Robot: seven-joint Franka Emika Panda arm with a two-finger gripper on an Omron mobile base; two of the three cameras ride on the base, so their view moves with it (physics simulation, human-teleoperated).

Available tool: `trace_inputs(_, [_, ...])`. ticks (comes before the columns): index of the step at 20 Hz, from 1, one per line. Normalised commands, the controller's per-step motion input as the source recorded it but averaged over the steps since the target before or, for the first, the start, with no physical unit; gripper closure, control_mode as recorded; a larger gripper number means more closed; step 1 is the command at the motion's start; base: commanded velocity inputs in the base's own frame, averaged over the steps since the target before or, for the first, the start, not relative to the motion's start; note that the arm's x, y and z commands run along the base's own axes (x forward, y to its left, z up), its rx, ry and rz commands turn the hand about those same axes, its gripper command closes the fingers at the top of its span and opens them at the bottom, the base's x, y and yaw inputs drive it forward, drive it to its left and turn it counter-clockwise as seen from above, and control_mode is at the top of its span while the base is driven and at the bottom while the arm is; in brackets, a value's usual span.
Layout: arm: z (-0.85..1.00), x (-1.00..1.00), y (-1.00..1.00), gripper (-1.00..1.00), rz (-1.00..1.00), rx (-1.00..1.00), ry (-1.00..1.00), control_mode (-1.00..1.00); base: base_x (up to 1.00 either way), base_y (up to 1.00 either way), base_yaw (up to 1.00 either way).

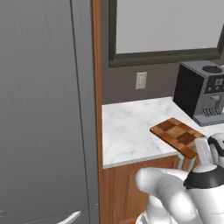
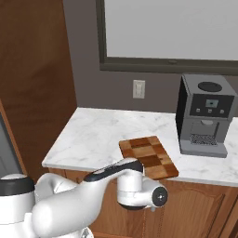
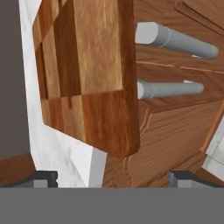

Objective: Move the cutting board and knife to the sink. Then move spray from the cabinet to the counter.

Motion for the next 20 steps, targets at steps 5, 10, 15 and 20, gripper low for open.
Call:
trace_inputs(5, [-0.02, 0.18, 0.00, -1.00, 0.00, 0.00, 0.00, -1.00, 0.00, 0.00, 0.00])
trace_inputs(10, [-0.11, 0.13, -0.12, -1.00, 0.00, 0.00, 0.00, -1.00, 0.00, 0.00, 0.00])
trace_inputs(15, [-0.19, 0.00, -0.28, -1.00, 0.00, 0.00, 0.00, -1.00, 0.00, 0.00, 0.00])
trace_inputs(20, [-0.11, 0.05, -0.22, -1.00, 0.00, 0.00, 0.00, -1.00, 0.00, 0.00, 0.00])
